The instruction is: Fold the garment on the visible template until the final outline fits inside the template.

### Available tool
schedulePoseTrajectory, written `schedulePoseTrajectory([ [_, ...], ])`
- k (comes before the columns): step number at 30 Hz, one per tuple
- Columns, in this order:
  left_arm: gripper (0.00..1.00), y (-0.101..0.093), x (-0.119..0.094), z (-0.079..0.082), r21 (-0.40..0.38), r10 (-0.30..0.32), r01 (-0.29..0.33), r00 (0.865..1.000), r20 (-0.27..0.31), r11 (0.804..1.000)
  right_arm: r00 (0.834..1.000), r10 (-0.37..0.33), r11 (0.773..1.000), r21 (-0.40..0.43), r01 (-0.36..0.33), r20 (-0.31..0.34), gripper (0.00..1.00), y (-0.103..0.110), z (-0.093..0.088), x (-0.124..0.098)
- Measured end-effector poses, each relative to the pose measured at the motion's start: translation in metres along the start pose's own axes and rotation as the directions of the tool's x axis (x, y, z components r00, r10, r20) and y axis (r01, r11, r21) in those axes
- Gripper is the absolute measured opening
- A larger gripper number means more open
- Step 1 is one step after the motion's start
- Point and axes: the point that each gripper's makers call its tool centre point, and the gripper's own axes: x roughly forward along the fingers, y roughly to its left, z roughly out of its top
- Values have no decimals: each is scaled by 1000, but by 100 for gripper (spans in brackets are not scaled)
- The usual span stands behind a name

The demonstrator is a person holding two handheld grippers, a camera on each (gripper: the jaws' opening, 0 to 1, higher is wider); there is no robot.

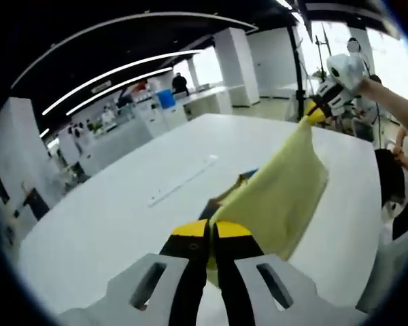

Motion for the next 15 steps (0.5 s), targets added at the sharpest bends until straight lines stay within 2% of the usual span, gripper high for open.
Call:
schedulePoseTrajectory([
  [4,0,8,8,2,-21,19,-18,1000,9,1000,1000,-24,999,28,24,8,0,-6,3,8],
  [9,0,16,22,4,-25,32,-32,999,22,999,997,-69,998,-11,69,-17,0,-15,1,21],
  [15,0,27,44,-3,-65,45,-45,999,3,997,993,-104,994,-46,102,-51,0,-21,-4,42],
])
